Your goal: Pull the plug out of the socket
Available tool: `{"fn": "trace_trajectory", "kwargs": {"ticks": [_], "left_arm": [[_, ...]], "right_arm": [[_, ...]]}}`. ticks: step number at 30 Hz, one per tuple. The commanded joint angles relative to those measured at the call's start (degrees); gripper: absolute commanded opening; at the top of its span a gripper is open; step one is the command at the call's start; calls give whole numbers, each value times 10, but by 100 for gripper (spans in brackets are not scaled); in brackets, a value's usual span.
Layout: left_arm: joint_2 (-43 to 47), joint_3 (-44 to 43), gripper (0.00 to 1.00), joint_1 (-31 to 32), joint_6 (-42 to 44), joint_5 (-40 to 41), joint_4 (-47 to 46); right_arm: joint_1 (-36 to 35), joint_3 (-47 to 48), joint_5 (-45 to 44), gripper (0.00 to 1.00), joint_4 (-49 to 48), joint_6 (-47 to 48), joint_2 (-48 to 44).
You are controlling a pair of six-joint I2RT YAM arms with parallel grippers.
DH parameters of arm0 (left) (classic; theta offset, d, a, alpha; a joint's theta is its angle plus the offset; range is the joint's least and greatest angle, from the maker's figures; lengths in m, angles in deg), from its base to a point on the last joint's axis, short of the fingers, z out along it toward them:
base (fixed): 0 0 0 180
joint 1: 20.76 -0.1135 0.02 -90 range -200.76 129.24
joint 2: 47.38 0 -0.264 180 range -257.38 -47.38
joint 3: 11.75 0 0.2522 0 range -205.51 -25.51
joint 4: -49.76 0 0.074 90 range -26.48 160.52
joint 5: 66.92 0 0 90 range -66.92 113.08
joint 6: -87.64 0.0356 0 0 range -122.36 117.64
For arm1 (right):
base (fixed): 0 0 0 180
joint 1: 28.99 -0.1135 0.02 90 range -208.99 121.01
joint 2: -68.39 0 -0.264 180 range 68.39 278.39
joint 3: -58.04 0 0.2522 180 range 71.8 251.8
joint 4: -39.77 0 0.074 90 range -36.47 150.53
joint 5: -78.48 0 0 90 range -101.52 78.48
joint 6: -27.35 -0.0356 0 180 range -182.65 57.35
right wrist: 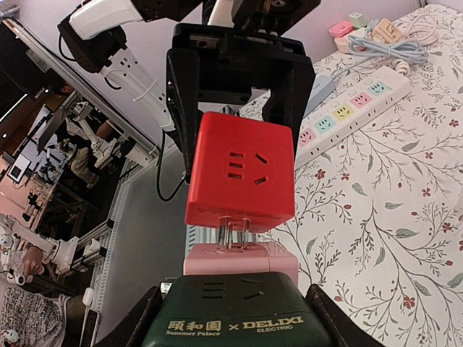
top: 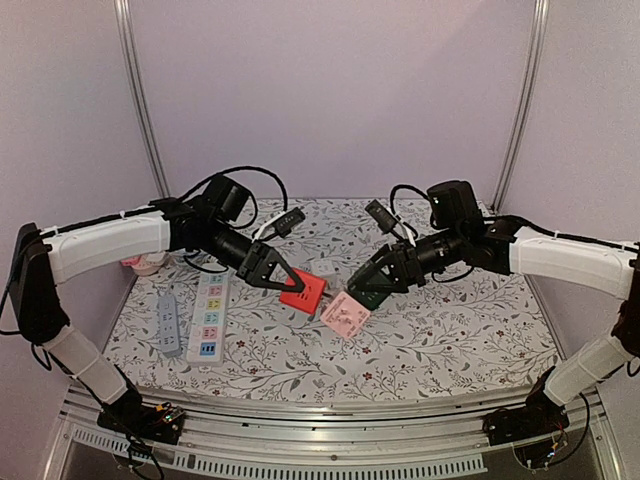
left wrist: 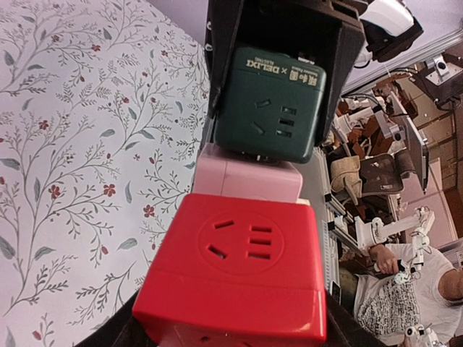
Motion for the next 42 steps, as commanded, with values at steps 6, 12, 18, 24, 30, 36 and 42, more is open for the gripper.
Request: {"fn": "trace_trajectory", "kwargs": {"ticks": [6,12,18,24,30,36,42], "left_arm": [[43,-12,38,-17,-2,-11,-6],[31,-15,35,-16,-7,-13,-3],[27,-17,34,-15,-4,-9,5],[23,-19,32,-14,-2,-9,8],[27,-20,29,-14,1,18,11],[46,-20,27,-23,4,19,11],[85,-17,27,-44,11,26,15]], "right_arm": [[-2,36,-3,26,14,22,29],[-20,65,-59,26,94,73,52],[-35,93,-63,26,144,128,79],[-49,109,-78,26,172,141,95],[-52,112,-64,25,177,150,101],[-46,107,-41,25,168,146,93],[-24,83,-6,25,109,102,75]]}}
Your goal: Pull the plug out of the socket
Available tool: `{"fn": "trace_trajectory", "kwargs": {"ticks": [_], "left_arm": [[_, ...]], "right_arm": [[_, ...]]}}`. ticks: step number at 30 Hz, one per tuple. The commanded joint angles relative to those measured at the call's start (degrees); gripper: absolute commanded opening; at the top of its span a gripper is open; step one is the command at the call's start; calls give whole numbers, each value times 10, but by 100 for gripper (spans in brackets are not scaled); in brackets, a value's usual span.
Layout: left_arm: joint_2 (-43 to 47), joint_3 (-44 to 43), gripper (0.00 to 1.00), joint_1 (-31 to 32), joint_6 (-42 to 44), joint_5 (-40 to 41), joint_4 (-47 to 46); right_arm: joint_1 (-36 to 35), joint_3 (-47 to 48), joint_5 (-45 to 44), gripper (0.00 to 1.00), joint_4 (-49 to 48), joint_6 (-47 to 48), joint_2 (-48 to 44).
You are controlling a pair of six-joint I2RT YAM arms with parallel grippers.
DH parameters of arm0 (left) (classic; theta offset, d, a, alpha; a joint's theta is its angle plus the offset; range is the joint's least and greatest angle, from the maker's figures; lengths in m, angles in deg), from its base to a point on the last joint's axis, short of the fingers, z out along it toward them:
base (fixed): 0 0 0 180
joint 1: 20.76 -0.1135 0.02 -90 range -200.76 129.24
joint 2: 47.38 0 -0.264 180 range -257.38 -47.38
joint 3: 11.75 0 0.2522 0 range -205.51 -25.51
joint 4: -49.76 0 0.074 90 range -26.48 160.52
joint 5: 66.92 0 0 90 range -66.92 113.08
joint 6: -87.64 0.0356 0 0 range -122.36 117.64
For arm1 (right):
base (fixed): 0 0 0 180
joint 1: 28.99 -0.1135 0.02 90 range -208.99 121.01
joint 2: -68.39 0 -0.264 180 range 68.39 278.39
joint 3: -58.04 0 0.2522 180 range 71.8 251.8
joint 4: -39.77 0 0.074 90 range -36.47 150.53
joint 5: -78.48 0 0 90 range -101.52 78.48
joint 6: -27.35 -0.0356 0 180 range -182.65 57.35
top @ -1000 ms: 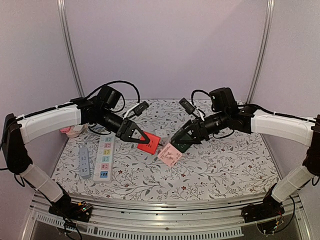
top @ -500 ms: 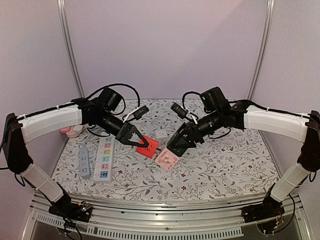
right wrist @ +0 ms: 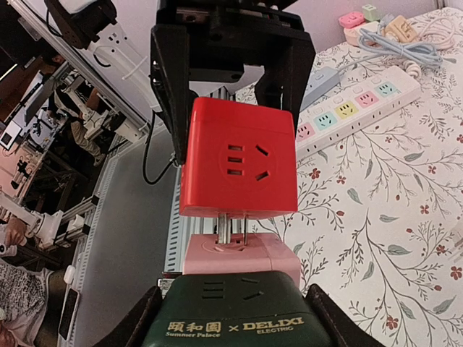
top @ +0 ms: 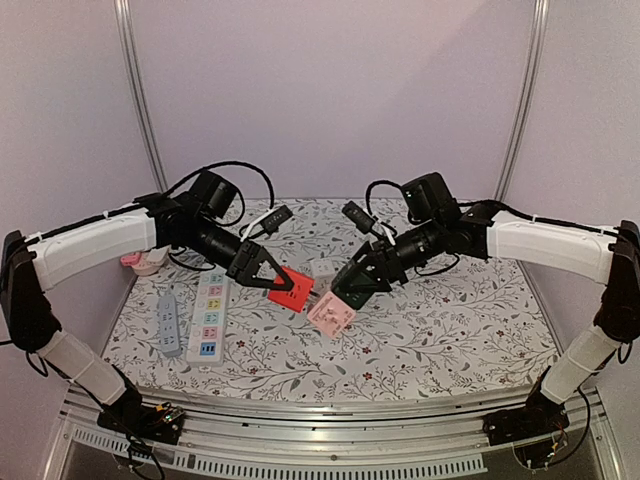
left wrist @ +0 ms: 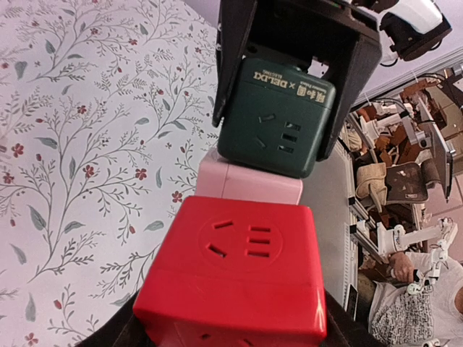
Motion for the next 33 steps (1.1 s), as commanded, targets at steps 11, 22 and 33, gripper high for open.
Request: {"fn": "trace_trajectory", "kwargs": {"ticks": [11,22,33], "left_arm": [[46,-15,27,-30,-20,-51,-48],[10,-16,27,-4,-25,-50,-47],[15,-18,26,0,-15,-17,-35]], "right_arm": [[-3,-14,-29,26,34,2,-7],[-48,45,-83,26,130,66,56],[-59,73,-87,26,175,92,86]]}}
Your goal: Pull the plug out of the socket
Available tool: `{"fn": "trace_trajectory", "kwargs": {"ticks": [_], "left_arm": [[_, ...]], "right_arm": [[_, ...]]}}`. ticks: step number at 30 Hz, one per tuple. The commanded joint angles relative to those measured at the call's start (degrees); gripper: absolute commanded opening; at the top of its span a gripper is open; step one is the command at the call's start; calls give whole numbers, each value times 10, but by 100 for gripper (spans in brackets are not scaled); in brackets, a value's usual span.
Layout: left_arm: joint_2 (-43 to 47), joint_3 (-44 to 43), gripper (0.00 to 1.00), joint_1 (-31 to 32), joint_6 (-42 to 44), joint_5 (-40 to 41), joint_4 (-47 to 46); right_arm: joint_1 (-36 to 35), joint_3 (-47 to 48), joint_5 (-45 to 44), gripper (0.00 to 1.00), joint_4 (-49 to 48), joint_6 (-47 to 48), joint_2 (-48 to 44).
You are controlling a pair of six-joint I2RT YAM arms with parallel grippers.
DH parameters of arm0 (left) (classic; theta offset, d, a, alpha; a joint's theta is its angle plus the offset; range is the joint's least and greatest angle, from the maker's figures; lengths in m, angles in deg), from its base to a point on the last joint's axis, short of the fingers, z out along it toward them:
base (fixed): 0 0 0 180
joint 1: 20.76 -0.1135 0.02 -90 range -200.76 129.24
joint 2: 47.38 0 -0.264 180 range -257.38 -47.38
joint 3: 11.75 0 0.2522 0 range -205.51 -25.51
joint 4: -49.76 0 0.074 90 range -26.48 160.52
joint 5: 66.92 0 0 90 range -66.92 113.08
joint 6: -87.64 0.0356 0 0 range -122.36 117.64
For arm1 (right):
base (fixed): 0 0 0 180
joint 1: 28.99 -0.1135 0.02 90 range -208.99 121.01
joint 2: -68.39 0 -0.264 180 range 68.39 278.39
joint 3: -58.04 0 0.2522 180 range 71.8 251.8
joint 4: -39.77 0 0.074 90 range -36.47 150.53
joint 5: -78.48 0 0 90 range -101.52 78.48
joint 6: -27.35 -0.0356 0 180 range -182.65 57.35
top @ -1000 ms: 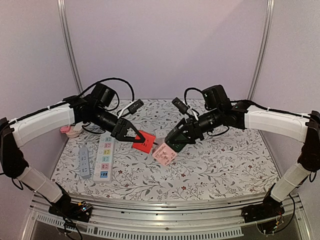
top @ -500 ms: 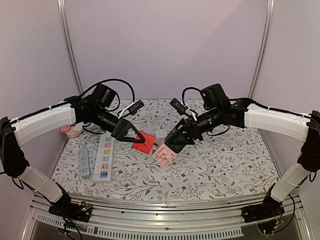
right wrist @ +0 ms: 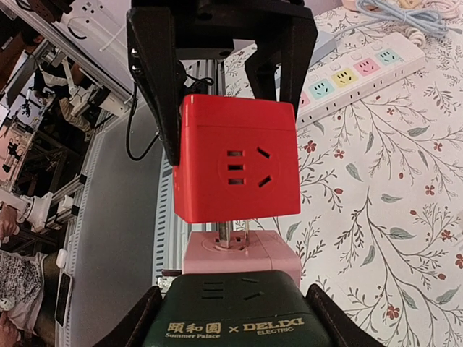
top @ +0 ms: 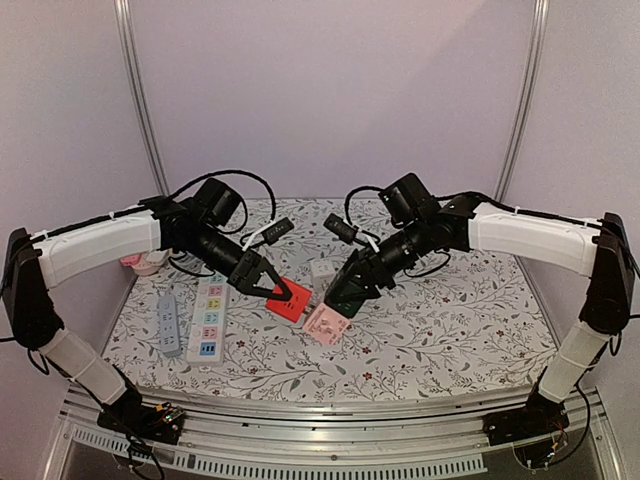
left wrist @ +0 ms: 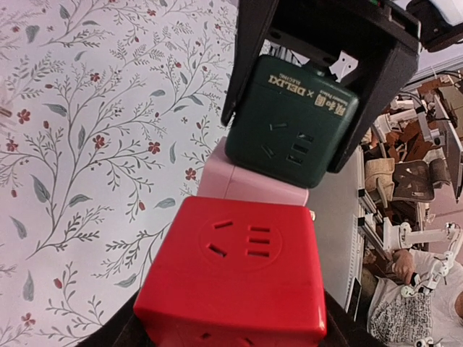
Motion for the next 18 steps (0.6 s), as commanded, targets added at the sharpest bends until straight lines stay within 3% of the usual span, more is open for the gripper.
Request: {"fn": "trace_trajectory", "kwargs": {"ticks": [1,3,6,14,18], "left_arm": [[23,-25,25,0,-26,-31,-69],[41,-17,20,0,-32,9,-87],[71,16,20,0,-58,45,-149],[73,16,23,26,-69,-8,-157],[81,12,23,57,-64,-7,-146]], "right_arm": [[-29,0,-36,26,72,45,29],[-27,3,-32,26,68,38,26],[-5,-12,-7,26,46,24,11],[24,-23,14,28,18,-35,-40],[-13,13,-56,29,103,-16,-55]]}}
